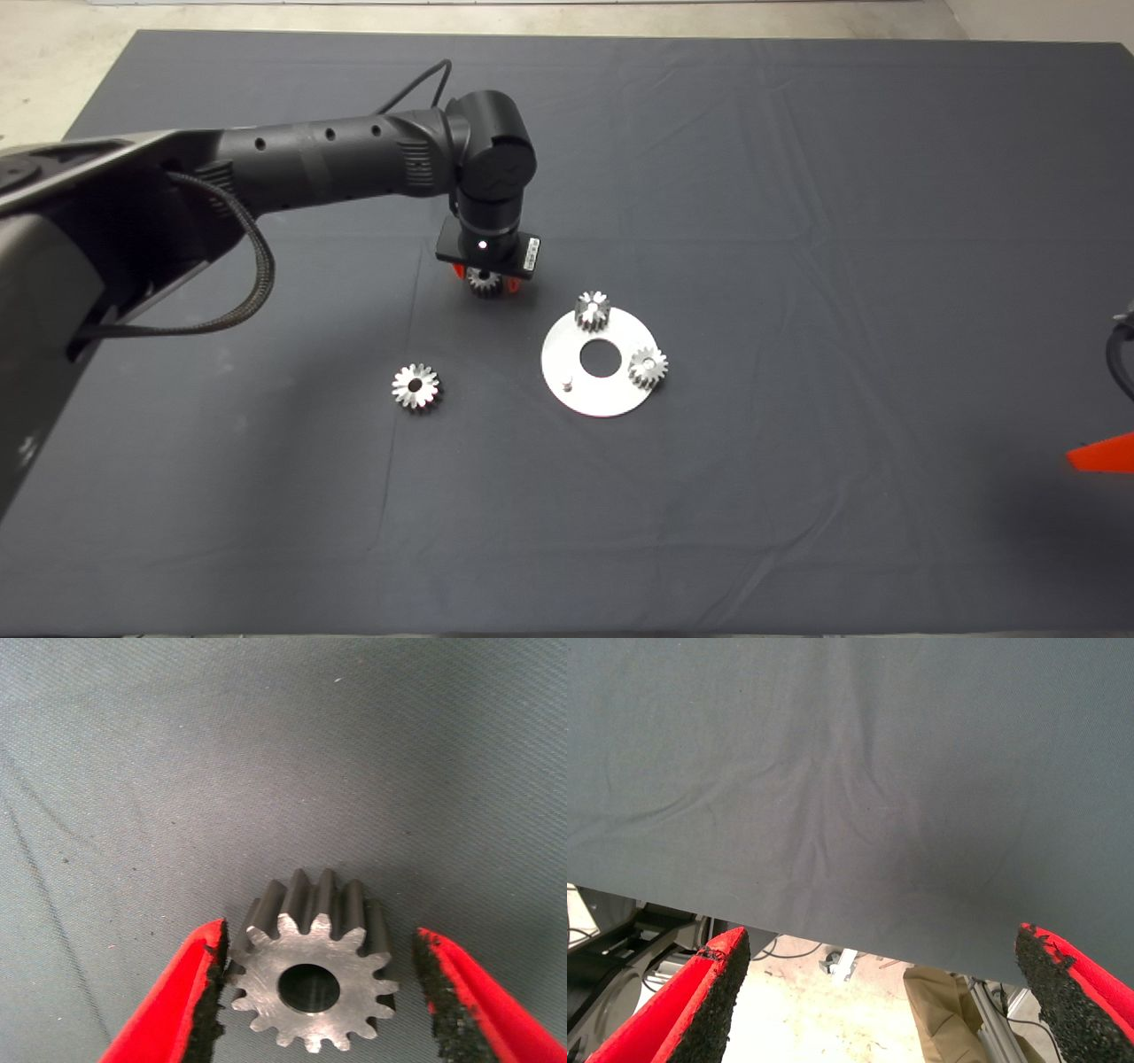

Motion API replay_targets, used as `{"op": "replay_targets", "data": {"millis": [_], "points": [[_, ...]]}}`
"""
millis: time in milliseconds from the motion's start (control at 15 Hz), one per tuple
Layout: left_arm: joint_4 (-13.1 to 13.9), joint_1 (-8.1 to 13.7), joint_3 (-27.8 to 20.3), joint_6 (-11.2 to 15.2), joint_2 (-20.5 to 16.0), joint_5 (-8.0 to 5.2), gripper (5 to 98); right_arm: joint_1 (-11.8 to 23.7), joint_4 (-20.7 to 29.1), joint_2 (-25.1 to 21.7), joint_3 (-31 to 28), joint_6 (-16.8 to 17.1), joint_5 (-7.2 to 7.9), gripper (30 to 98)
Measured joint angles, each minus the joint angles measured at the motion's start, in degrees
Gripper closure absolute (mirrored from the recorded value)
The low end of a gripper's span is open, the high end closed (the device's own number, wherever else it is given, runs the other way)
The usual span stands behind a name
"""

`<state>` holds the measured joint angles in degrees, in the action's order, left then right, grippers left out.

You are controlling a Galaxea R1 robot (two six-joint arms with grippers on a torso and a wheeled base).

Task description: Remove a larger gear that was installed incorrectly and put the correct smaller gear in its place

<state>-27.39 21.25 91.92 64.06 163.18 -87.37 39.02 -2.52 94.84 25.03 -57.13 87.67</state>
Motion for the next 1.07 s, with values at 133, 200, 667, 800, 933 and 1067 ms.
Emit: {"op": "replay_targets", "data": {"millis": [133,200,667,800,933,1067], "points": [[0.02,0.00,0.28,0.00,-0.09,0.00,57.2,0.00,0.00,0.47,0.00,-0.40,-0.02,49.3],[0.05,0.00,0.30,0.02,-0.15,0.02,57.3,0.00,0.00,0.59,0.00,-0.45,-0.05,49.3],[0.13,0.00,0.34,0.02,-0.15,0.18,65.1,-0.01,0.01,0.88,-0.34,-1.24,-0.02,49.3],[0.13,0.00,0.34,0.05,-0.15,0.16,66.4,0.00,0.00,0.88,-0.50,-1.25,-0.02,49.3],[0.15,0.00,0.34,0.05,-0.15,0.16,66.7,-0.02,0.00,0.88,-0.52,-1.27,-0.02,49.3],[0.14,0.00,0.34,0.05,-0.15,0.13,68.4,0.00,0.00,0.88,-0.65,-1.27,-0.02,49.3]]}}
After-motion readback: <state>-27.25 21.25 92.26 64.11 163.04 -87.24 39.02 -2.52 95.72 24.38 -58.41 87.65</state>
